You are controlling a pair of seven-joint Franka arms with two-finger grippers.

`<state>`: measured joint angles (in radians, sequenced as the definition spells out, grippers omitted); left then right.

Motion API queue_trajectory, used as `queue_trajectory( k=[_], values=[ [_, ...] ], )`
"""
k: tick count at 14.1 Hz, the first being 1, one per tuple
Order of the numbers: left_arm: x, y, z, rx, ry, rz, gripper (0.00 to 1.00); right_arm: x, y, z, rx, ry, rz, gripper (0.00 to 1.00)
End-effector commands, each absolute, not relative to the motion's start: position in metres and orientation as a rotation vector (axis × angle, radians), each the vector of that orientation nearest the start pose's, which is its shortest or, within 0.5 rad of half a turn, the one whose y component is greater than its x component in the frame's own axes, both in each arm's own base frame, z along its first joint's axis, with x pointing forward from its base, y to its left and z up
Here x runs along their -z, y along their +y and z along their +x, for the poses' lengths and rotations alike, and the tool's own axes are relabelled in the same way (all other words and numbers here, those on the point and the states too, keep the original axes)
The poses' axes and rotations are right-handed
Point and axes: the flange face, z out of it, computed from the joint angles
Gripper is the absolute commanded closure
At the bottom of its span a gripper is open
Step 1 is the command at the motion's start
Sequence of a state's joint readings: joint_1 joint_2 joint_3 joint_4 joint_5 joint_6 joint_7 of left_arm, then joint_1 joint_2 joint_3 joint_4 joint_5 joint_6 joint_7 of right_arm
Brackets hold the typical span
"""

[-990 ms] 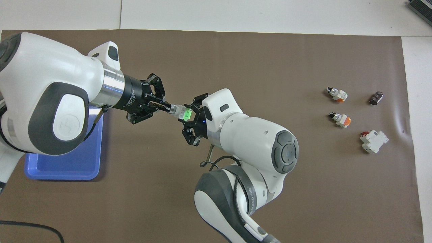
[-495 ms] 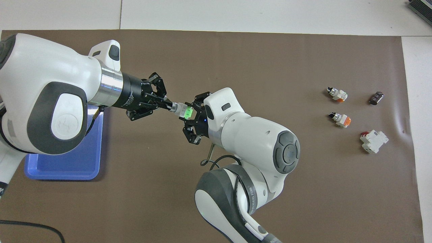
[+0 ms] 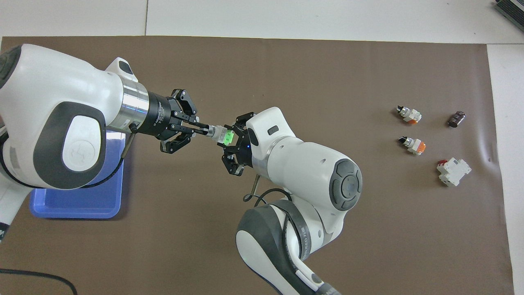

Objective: Turn and place switch with both arms

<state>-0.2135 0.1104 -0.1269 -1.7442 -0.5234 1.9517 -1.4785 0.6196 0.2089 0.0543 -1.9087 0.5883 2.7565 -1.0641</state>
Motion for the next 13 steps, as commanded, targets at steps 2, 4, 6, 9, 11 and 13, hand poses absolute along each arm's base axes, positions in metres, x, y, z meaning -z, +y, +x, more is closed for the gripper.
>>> queue_trajectory(
  k=[2,4,6,9,11,13],
  values=[
    [-0.518,-0.236,0.553,-0.645,-2.401,-2.405,1.00,-0.461,0.393,0.522,0.987,-1.591,-2.189,1.00],
    [-0.517,-0.232,0.554,-0.668,-2.508,-2.255,1.00,-0.462,0.393,0.522,0.989,-1.591,-2.189,1.00],
    [-0.514,-0.229,0.554,-0.683,-2.597,-2.106,1.00,-0.461,0.393,0.522,0.989,-1.591,-2.190,1.00],
    [-0.511,-0.222,0.556,-0.688,-2.728,-1.858,1.00,-0.461,0.393,0.522,0.987,-1.591,-2.189,1.00],
    [-0.513,-0.221,0.554,-0.700,-2.774,-1.743,1.00,-0.461,0.393,0.522,0.989,-1.591,-2.190,1.00],
    [-0.509,-0.209,0.555,-0.706,-2.838,-1.594,1.00,-0.462,0.393,0.522,0.989,-1.591,-2.189,1.00]
  ],
)
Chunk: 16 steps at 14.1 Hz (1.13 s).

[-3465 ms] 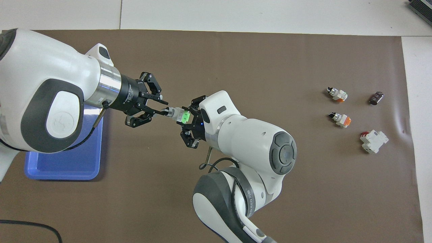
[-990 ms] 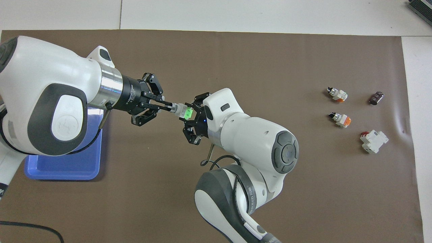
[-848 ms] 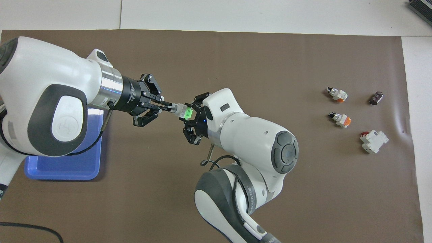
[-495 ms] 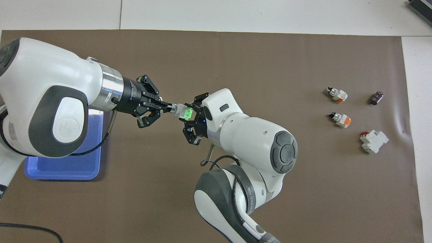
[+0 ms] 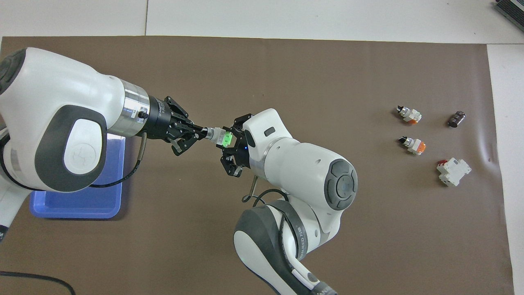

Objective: Turn and place switch with both arms

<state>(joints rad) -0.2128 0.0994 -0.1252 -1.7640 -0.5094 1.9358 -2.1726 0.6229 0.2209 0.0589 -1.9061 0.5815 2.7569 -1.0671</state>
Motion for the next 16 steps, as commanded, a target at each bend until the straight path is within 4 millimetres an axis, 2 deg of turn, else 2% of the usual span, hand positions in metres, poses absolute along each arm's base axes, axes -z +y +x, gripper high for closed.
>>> queue_trajectory(
  k=[1,9,15,16],
  values=[
    [-0.5073,-0.2085,0.5547,0.634,2.554,1.364,1.00,-0.4627,0.3933,0.5223,0.991,-1.591,-2.188,1.00],
    [-0.4998,-0.2051,0.5476,0.666,2.750,1.064,1.00,-0.4627,0.3940,0.5218,0.990,-1.590,-2.187,1.00],
    [-0.5017,-0.2045,0.5501,0.654,2.737,1.045,1.00,-0.4619,0.3938,0.5216,0.974,-1.529,-2.215,1.00],
    [-0.5008,-0.2053,0.5501,0.655,2.738,1.047,1.00,-0.4610,0.3929,0.5225,0.970,-1.508,-2.224,0.24]
  ],
)
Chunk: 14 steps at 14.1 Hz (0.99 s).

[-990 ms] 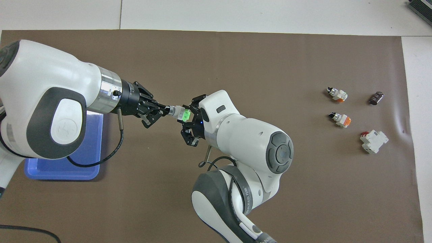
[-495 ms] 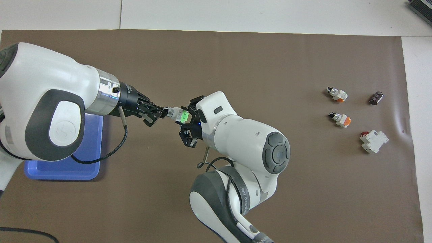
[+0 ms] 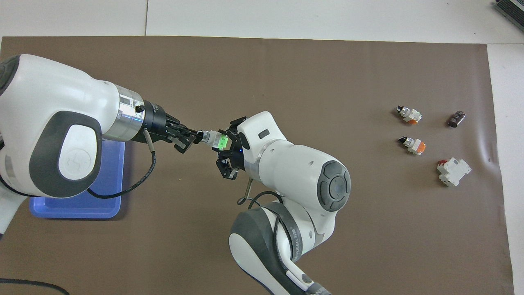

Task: Turn and place switch with both arms
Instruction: 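Pull the switch away with the left gripper while the right gripper opens, then lower the switch into the tray while the right gripper withdraws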

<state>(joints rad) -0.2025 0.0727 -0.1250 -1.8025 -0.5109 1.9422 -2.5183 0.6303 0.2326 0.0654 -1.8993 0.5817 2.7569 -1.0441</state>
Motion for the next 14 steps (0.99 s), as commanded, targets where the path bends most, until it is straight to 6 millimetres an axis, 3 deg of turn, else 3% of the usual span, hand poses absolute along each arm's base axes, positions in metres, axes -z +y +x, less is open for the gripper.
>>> queue_trajectory(
  k=[1,5,8,9,10,14],
  values=[
    [-0.501,-0.205,0.550,0.654,2.737,1.046,1.00,-0.461,0.393,0.523,0.973,-1.509,-2.225,0.01],
    [-0.503,-0.205,0.552,0.645,2.731,1.053,1.00,-0.460,0.391,0.524,0.970,-1.506,-2.230,0.00],
    [-0.501,-0.198,0.554,0.490,2.740,1.139,1.00,-0.455,0.360,0.544,0.959,-1.457,-2.285,0.00],
    [-0.499,-0.189,0.558,0.424,2.730,1.162,1.00,-0.453,0.347,0.551,0.958,-1.432,-2.309,0.00],
    [-0.498,-0.165,0.568,0.337,2.704,1.184,1.00,-0.452,0.330,0.561,0.963,-1.397,-2.339,0.00],
    [-0.494,-0.080,0.586,0.128,2.627,1.386,1.00,-0.458,0.236,0.605,1.011,-1.229,-2.479,0.00]
  ],
)
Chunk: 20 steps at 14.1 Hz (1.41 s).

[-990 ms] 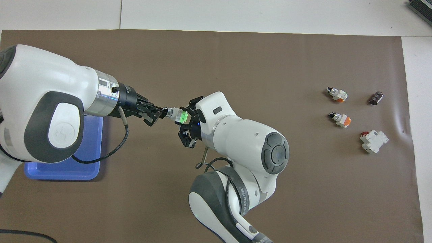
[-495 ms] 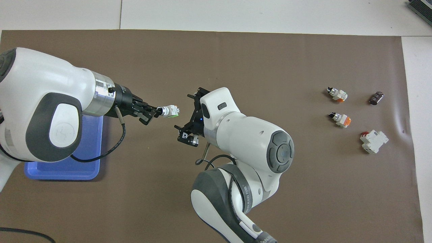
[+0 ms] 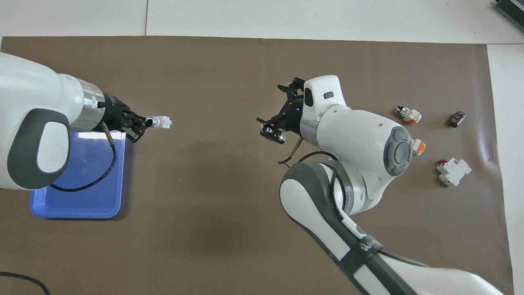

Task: Turn and place switch with both arms
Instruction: 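Lower the switch into the tray while the right gripper withdraws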

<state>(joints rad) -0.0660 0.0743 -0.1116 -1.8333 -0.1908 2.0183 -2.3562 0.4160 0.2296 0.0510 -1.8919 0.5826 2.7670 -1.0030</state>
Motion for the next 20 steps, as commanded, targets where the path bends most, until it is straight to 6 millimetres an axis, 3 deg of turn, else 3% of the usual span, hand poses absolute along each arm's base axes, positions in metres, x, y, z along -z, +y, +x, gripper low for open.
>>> queue_trajectory(
  k=[1,3,4,7,9,11,13,16,18,20],
  values=[
    [-0.492,-0.052,0.589,0.096,2.595,1.450,1.00,-0.461,0.205,0.617,1.029,-1.174,-2.520,0.00],
    [-0.487,0.007,0.588,0.004,2.550,1.555,1.00,-0.468,0.139,0.633,1.057,-1.057,-2.600,0.00],
    [-0.474,0.033,0.582,-0.032,2.516,1.615,1.00,-0.474,0.113,0.637,1.073,-1.012,-2.629,0.00],
    [-0.441,0.078,0.551,-0.178,2.361,1.806,1.00,-0.491,0.035,0.640,1.030,-0.892,-2.696,0.00],
    [-0.435,0.089,0.546,-0.247,2.257,1.977,1.00,-0.507,0.001,0.637,0.960,-0.881,-2.761,0.00],
    [-0.433,0.105,0.542,-0.277,2.168,2.122,1.00,-0.531,-0.011,0.632,0.846,-0.876,-2.864,0.00],
    [-0.426,0.122,0.536,-0.296,2.039,2.304,1.00,-0.563,-0.010,0.617,0.713,-0.804,-2.989,0.00],
    [-0.419,0.153,0.529,-0.305,1.885,2.477,1.00,-0.584,-0.018,0.586,0.489,-0.476,-3.123,0.00],
    [-0.410,0.158,0.521,-0.284,1.760,2.592,1.00,-0.595,-0.031,0.570,0.373,-0.316,-3.136,0.00],
    [-0.403,0.156,0.517,-0.280,1.741,2.607,1.00,-0.625,-0.055,0.561,0.292,-0.097,-3.135,0.00]
  ],
)
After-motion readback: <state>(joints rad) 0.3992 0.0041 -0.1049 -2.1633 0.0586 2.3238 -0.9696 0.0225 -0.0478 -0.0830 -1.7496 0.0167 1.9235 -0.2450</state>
